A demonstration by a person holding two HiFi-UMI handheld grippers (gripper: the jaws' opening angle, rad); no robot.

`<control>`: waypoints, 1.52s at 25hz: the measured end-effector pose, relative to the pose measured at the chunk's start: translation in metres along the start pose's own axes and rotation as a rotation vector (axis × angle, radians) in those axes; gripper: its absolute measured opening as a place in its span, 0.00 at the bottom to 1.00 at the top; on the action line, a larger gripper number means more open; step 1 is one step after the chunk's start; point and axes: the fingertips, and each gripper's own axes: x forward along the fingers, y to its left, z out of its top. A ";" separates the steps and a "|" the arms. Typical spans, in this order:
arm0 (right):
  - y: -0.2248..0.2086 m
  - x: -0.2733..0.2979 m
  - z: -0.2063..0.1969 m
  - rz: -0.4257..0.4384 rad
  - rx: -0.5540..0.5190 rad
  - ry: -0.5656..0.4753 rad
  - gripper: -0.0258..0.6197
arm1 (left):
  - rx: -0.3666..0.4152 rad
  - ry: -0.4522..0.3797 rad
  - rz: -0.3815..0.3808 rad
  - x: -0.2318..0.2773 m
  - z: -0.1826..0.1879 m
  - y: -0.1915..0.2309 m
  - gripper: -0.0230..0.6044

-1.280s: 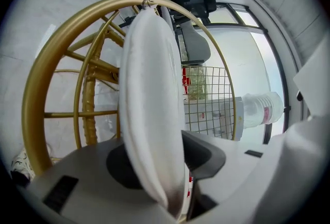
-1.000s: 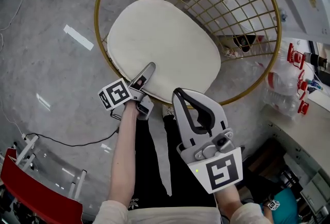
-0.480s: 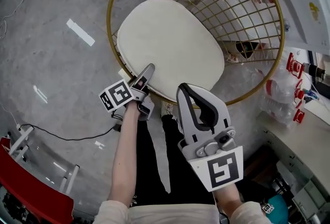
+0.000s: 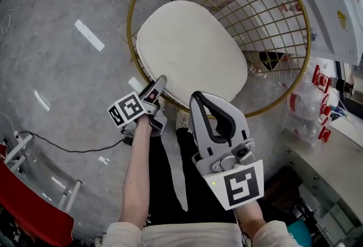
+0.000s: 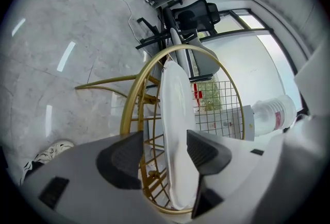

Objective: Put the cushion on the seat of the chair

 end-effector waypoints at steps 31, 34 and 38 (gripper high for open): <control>-0.003 -0.036 0.234 -0.192 -0.021 -0.206 0.07 | 0.760 -0.700 0.226 -0.211 0.178 -0.339 0.40; 0.003 -0.050 0.291 -0.195 -0.044 -0.308 0.07 | 0.952 -0.837 0.219 -0.262 0.186 -0.424 0.39; 0.021 -0.075 0.362 -0.183 -0.094 -0.444 0.07 | 1.187 -1.026 0.171 -0.326 0.174 -0.537 0.37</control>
